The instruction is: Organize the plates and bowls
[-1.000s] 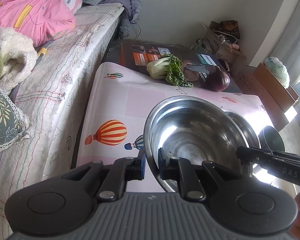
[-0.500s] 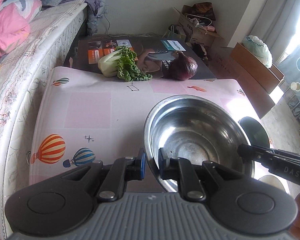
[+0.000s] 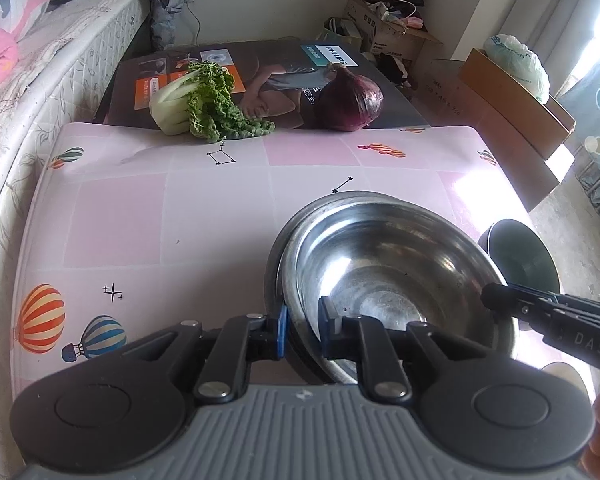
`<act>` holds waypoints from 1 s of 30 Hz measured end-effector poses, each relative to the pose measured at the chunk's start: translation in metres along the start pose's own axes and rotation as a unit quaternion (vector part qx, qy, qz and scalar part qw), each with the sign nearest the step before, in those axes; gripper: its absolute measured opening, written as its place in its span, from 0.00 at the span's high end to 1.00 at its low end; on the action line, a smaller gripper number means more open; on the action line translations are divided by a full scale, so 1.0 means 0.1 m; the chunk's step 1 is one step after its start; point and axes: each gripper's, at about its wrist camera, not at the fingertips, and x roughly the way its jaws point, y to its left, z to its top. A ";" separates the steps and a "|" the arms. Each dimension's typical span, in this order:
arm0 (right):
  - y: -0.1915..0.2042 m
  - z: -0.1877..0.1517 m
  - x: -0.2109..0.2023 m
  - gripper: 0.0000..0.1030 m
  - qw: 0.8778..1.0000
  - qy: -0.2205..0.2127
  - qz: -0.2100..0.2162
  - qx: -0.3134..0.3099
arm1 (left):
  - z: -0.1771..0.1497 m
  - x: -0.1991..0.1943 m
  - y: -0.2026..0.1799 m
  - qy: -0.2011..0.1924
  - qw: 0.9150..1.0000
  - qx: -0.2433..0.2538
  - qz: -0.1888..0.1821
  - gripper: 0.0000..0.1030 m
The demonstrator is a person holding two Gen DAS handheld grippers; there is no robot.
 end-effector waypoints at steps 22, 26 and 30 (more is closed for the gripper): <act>0.13 -0.15 -0.93 0.47 0.997 -0.070 0.002 -0.028 | -0.30 -0.82 -0.12 -0.067 0.997 0.016 -0.019 0.39; 0.12 -0.29 -1.23 0.45 0.996 -0.079 -0.005 -0.036 | -0.44 -1.03 -0.20 -0.080 0.996 0.023 -0.027 0.36; 0.06 -0.44 -1.49 0.45 0.996 -0.085 -0.010 -0.038 | -0.56 -1.20 -0.30 -0.087 0.995 0.030 -0.036 0.32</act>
